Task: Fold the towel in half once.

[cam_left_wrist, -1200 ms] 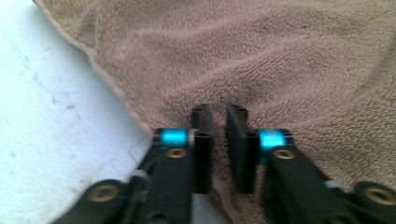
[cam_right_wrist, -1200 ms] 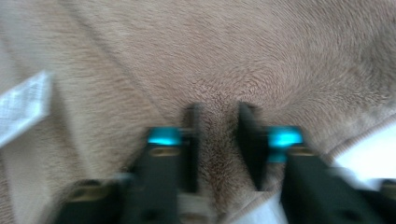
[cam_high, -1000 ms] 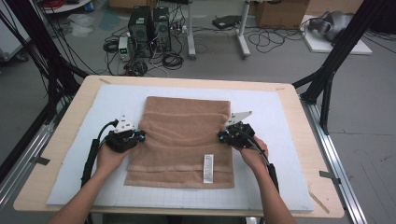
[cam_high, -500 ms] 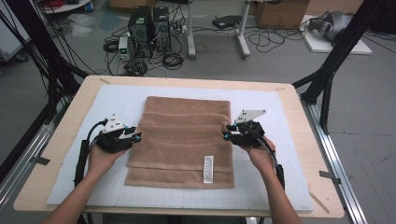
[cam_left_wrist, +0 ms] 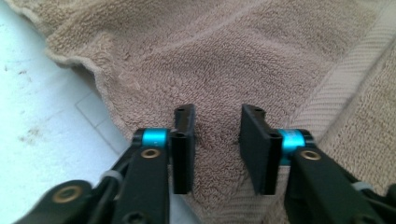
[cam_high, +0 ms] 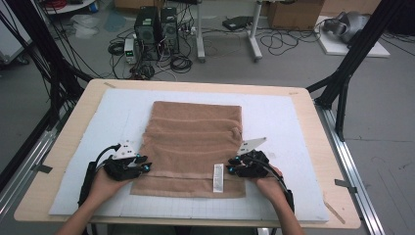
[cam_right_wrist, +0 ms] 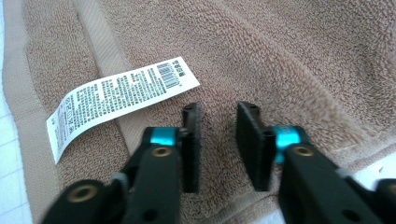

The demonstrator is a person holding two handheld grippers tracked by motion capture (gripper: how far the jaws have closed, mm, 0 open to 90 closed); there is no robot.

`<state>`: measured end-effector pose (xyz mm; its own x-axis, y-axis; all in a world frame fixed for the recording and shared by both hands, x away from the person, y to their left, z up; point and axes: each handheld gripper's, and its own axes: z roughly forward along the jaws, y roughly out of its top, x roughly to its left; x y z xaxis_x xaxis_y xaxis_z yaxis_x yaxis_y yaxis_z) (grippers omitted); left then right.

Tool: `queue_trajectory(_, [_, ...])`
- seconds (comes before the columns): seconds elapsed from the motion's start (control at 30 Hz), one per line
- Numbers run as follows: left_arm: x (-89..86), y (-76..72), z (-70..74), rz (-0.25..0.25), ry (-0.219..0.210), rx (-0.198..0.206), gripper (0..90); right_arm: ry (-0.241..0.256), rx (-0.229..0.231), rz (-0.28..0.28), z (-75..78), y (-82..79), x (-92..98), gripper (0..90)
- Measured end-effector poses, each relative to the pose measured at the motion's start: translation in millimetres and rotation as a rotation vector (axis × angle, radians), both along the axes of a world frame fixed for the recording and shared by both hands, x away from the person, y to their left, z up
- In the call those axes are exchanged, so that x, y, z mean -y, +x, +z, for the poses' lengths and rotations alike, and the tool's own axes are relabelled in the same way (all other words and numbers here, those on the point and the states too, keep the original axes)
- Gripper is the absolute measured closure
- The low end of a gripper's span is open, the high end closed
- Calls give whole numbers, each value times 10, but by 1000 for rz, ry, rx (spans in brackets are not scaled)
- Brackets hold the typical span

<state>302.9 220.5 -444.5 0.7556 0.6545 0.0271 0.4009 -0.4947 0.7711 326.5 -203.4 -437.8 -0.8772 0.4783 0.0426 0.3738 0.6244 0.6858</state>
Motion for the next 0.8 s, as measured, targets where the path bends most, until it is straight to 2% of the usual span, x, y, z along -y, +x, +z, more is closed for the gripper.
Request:
queue_trajectory(0.03, [1, -8, -2, 1, 2, 7, 723, -2, 0, 1, 1, -1, 0, 814])
queue_trajectory(0.1, [5, -34, -8, 5, 1, 23, 830, -6, 3, 11, 8, -2, -10, 851])
queue_trajectory(0.13, [-1, -41, 0, 6, 0, 23, 843, -10, 9, 15, 10, 0, -12, 854])
queue_trajectory(0.2, [-29, -64, 41, 3, -19, 24, 858, -12, 9, 11, 40, -11, -8, 856])
queue_trajectory(0.37, [-98, -187, 234, -14, -66, 51, 860, 30, 25, 26, 211, -85, 55, 856])
queue_trajectory(0.53, [-140, -345, 438, -49, -83, 63, 860, 59, 56, 59, 444, -263, 83, 856])
queue_trajectory(0.57, [-142, -375, 452, -57, -85, 59, 860, 62, 60, 70, 475, -301, 90, 855])
queue_trajectory(0.63, [-136, -421, 430, -83, -82, 27, 853, 52, 41, 95, 478, -364, 104, 847])
queue_trajectory(0.67, [-128, -442, 399, -94, -76, 15, 838, 49, 11, 107, 449, -385, 111, 830])
queue_trajectory(0.73, [-116, -469, 324, -98, -74, -6, 724, 32, -19, 102, 365, -404, 130, 758])
queue_trajectory(0.8, [-114, -470, 265, -103, -79, -19, 714, 44, -31, 91, 297, -380, 163, 718])
